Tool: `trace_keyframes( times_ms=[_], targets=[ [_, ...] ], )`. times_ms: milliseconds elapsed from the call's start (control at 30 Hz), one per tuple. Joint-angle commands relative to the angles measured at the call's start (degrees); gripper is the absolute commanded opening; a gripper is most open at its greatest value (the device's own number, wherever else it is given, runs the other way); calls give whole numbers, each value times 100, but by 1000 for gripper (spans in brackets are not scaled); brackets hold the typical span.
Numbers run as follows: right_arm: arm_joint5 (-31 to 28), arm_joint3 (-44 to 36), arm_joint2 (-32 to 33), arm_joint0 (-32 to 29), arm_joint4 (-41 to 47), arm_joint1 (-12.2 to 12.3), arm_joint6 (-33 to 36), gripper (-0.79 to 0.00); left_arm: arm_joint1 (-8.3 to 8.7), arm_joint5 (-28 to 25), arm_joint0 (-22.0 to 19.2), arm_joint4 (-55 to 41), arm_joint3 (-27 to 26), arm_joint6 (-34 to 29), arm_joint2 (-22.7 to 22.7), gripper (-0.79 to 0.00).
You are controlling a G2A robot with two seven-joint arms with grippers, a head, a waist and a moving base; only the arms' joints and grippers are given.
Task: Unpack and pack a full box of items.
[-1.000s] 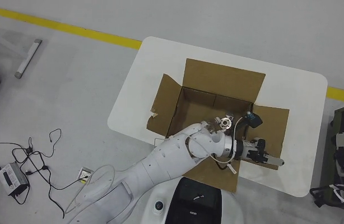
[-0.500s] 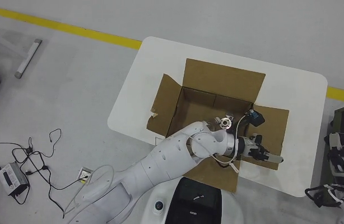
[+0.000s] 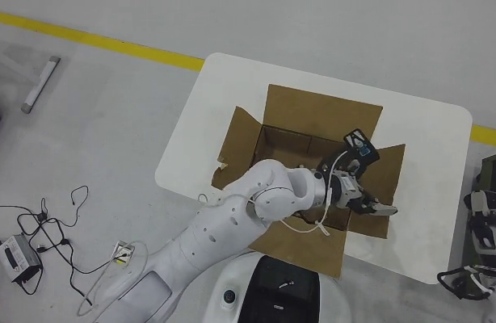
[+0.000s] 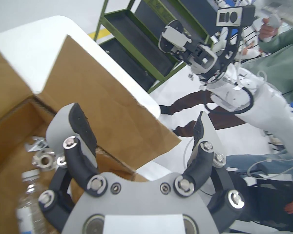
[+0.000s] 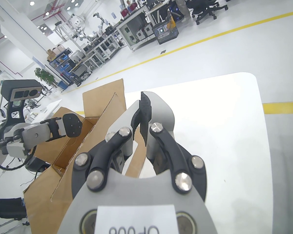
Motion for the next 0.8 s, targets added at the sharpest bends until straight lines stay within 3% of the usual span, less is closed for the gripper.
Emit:
trace_keyframes(
  times_ms=[0,133,367,767],
  targets=[
    [-12,-18,-13,-5,-5,-6,13,-785,103,73,154,571,-272,-157,-255,0],
    [-80,-85,-43,3,45,-12,94,-785,257,74,446,1479,-460,-351,-569,0],
    [-448,-459,-177,129,399,13,594,-763,400,120,815,2128,-505,-167,-985,0],
    [-357,-949,-988,959,162,108,1943,-785,543,494,1216,2311,-989,54,-1755,0]
  ],
)
